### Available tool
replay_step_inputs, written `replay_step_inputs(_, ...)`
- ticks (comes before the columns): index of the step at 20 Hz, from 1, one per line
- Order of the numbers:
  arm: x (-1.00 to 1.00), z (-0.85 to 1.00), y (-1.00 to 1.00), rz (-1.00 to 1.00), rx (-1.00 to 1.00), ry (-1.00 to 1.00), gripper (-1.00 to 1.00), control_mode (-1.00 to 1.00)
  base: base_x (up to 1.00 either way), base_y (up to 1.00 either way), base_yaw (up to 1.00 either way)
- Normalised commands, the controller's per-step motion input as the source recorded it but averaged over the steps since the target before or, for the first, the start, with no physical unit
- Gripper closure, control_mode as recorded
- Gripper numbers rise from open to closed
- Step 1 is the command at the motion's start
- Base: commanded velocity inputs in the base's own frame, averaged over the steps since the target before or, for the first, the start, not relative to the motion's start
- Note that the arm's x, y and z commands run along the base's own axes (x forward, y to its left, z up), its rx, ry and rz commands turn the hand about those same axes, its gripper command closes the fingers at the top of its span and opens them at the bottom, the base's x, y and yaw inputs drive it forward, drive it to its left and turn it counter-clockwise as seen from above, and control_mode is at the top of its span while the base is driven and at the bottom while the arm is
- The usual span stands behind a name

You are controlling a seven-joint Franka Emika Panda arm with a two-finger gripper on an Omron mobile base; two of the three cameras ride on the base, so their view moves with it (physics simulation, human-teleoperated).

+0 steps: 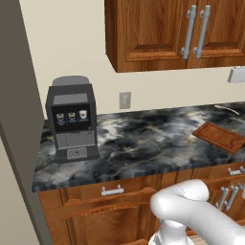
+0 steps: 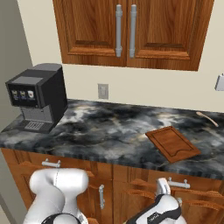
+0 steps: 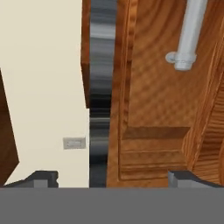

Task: Open the drawer on the right and place the cutting tools on the cutting board.

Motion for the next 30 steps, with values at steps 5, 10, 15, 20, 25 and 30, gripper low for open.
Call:
replay_step_inputs(5,0.19,-0.25,-0.36,-0.03,0.06,-0.03,-1.00,-1.00,0.00,0.00,0.00)
replay_step_inputs(10,0.27,-0.24,-0.24,-0.04,0.04,0.00,-1.00,-1.00,0.00,0.00,0.00)
replay_step_inputs(15,0.41,-0.16,-0.19,-0.04,0.03,0.00,-1.00,-1.00,0.00,0.00,0.00)
replay_step_inputs(20,0.38,-0.20,-0.19,-0.05,0.01,0.00,-1.00,-1.00,0.00,0.00,0.00)
replay_step_inputs(25,0.26,-0.28,-0.25,-0.04,0.01,0.00,-1.00,-1.00,0.00,0.00,0.00)
replay_step_inputs(30,0.22,-0.29,-0.30,-0.04,0.03,0.00,-1.00,-1.00,0.00,0.00,0.00)
